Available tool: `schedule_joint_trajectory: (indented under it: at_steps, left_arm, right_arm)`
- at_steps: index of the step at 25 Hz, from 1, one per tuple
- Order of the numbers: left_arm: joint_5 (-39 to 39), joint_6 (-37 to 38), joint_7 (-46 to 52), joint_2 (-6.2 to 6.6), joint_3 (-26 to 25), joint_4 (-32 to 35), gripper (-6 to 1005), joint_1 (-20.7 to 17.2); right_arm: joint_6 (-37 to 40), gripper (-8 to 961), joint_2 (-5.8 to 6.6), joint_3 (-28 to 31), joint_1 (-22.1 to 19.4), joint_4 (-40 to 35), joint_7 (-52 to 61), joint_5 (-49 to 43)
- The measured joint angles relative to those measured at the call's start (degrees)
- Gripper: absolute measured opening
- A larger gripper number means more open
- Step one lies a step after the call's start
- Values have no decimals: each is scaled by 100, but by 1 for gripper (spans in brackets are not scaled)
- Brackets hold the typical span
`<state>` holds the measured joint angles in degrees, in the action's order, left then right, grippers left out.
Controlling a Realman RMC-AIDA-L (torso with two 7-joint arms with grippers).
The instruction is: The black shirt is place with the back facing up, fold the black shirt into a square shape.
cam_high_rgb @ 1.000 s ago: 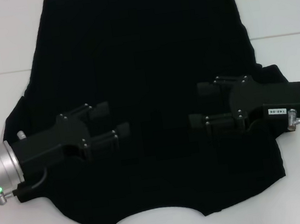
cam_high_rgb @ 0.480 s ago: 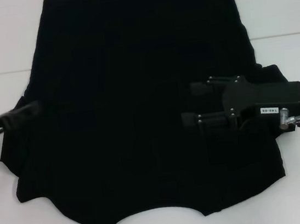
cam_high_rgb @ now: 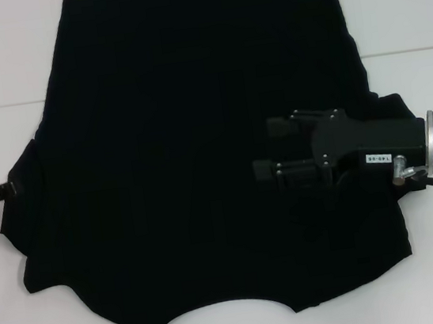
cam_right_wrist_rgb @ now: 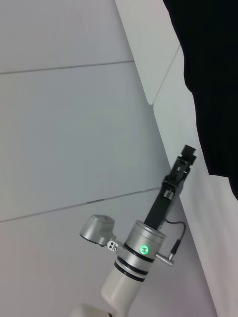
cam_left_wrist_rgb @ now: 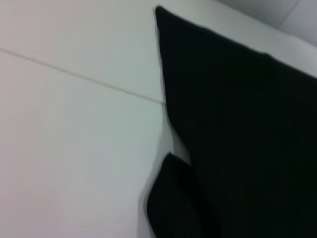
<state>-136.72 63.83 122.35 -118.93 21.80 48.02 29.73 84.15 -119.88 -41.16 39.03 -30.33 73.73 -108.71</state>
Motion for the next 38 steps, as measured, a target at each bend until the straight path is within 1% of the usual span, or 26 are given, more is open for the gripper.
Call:
schedule_joint_trajectory:
  at_steps: [4,7,13,20,25,30,36,38]
  left_arm:
    - [-119,140,-36,-2,66,10,786,-3]
    - [-157,153,-96,-25,152,15,786,-34]
    - [-426,156,-111,-48,167,-12,785,-47]
    - [-441,166,-167,-72,195,5,786,-101]
    - [-404,207,-261,-62,59,16,735,-110]
    - [-424,220,-298,-45,54,-16,509,-80]
    - [-427,205,-308,-39,72,-32,273,-65]
    - [-429,187,-312,-37,72,-40,222,-64]
  right_arm:
    - [-8,883,0,4,0,1,10,0]
    - [-8,884,0,-1,-5,1,13,0]
    - [-8,883,0,1,-10,1,4,-1]
    - [-5,882,0,19,-6,1,1,-1]
    - [-3,883,0,21,-3,1,3,5]
    - [-3,884,0,21,-14,2,-8,59]
    - [-4,884,0,21,-27,1,-14,69]
    - [-4,884,0,21,-27,1,-15,70]
